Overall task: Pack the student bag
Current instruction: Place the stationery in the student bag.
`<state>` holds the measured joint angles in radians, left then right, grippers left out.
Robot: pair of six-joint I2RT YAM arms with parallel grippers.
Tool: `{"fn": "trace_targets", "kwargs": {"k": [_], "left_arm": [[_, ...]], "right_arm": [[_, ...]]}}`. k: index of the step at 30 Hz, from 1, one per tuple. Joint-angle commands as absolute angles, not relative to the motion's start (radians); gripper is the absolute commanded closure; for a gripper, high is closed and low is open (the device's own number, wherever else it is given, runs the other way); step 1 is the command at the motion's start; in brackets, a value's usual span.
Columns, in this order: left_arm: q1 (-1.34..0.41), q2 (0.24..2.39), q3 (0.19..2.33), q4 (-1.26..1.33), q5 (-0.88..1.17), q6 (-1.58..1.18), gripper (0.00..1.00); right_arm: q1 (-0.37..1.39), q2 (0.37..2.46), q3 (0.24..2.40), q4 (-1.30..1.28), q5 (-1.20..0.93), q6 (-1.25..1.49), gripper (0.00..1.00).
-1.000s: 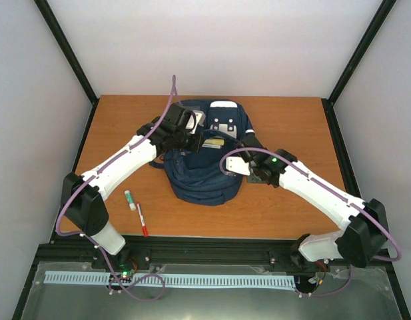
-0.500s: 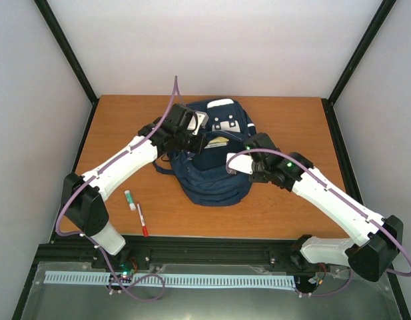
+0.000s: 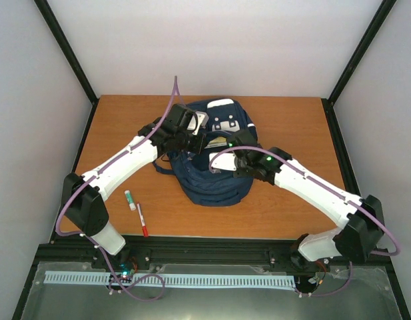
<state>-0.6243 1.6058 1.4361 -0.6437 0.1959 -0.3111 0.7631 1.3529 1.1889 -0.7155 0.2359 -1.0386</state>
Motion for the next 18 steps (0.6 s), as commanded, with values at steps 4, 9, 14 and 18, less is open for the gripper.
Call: {"fn": "trace_targets", "kwargs": {"k": [4, 9, 14, 18], "left_arm": [[-0.628, 1.560, 1.513, -0.572, 0.233, -0.339, 0.97], [-0.629, 1.560, 1.513, -0.573, 0.234, -0.339, 0.97], [-0.629, 1.557, 1.514, -0.574, 0.233, -0.338, 0.97], [-0.629, 1.557, 1.514, -0.575, 0.232, -0.339, 0.97]], "right_arm": [[0.797, 1.433, 1.206, -0.573, 0.298, -1.140, 0.95], [0.799, 1.469, 1.163, -0.480, 0.320, -1.180, 0.95], [0.798, 1.494, 1.106, -0.359, 0.364, -1.216, 0.92], [0.798, 1.505, 1.091, -0.327, 0.367, -1.207, 0.82]]}}
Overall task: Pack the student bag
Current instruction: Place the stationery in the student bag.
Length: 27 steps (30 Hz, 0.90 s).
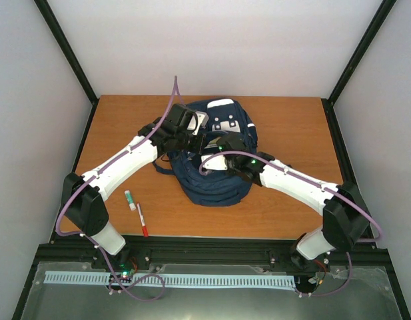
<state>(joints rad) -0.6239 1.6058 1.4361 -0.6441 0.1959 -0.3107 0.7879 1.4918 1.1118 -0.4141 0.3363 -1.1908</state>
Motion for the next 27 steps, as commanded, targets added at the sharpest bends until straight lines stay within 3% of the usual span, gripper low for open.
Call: {"fn": "trace_targets", "kwargs": {"k": [1, 12, 20, 27], "left_arm": [[-0.629, 1.558, 1.514, -0.574, 0.232, -0.338, 0.97], [-0.629, 1.557, 1.514, -0.574, 0.230, -0.339, 0.97], [-0.629, 1.560, 1.514, -0.574, 0.235, -0.340, 0.97], [-0.628, 1.560, 1.514, -0.574, 0.236, -0.340, 0.97]], "right_arm": [[0.798, 1.505, 1.090, -0.324, 0.368, -1.204, 0.80], [0.782, 1.425, 1.134, -0.445, 0.280, -1.062, 0.76], [0.644, 1.346, 1.242, -0.540, 0.123, -0.891, 0.76], [0.583, 1.354, 1.255, -0.543, 0.043, -0.850, 0.56]]}}
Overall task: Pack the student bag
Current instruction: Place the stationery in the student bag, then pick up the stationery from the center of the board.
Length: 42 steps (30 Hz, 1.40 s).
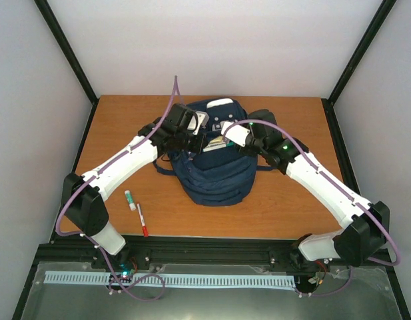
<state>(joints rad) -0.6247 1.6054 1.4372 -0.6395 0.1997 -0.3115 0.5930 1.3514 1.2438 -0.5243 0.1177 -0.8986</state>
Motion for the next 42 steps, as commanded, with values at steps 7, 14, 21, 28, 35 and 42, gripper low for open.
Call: {"fn": "trace_targets", "kwargs": {"k": [7, 14, 21, 28, 35, 42], "left_arm": [[-0.629, 1.560, 1.514, -0.574, 0.235, -0.340, 0.97], [-0.629, 1.560, 1.514, -0.574, 0.236, -0.341, 0.97], [-0.629, 1.548, 1.521, -0.579, 0.239, -0.344, 0.96], [-0.629, 1.512, 1.528, -0.553, 0.260, -0.336, 0.52], [-0.627, 1.369, 1.460, -0.638, -0.098, -0.457, 0.16], [-0.537, 1.337, 1.248, -0.723, -0.231, -0.681, 0.10]], "right_arm": [[0.582, 1.392, 1.261, -0.549, -0.031, -0.841, 0.51], [0.583, 1.448, 1.285, -0.480, -0.021, -0.790, 0.50], [0.583, 1.534, 1.301, -0.424, -0.060, -0.751, 0.59], [0.577, 1.558, 1.279, -0.399, -0.078, -0.684, 0.91], [0.568, 1.450, 1.189, -0.386, -0.122, -0.651, 0.96], [0.569, 1.424, 1.252, -0.490, -0.158, -0.567, 0.97]]}}
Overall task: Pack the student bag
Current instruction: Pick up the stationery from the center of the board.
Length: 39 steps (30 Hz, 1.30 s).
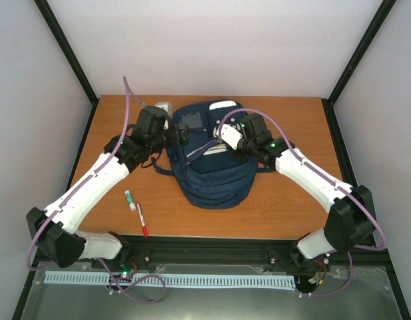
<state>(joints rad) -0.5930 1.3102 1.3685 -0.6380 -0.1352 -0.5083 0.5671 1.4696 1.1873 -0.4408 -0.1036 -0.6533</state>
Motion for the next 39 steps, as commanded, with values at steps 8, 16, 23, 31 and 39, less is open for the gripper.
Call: {"fn": "trace_targets", "kwargs": {"k": [8, 16, 23, 31, 39], "left_arm": [[-0.489, 1.385, 1.057, -0.607, -0.136, -0.741, 0.12], [-0.489, 1.557, 1.076, -0.502, -0.060, -0.678, 0.18], [-0.496, 1.664, 1.159, -0.359, 0.076, -0.644, 0.23], [-0.500, 1.604, 1.203, -0.464, 0.002, -0.562, 0.01], [-0.491, 1.539, 1.193, -0.854, -0.241, -0.606, 0.00]], "right_arm": [[0.571, 1.325, 1.118, -0.455, -0.171, -0.515, 0.96], [0.571, 1.309, 1.046, -0.423, -0.218, -0.526, 0.96], [0.569, 1.290, 1.031, -0.415, -0.210, -0.536, 0.96], [0.552, 1.278, 1.025, -0.413, -0.214, -0.535, 0.95], [0.546, 1.276, 1.023, -0.410, -0.211, -0.542, 0.94]]}}
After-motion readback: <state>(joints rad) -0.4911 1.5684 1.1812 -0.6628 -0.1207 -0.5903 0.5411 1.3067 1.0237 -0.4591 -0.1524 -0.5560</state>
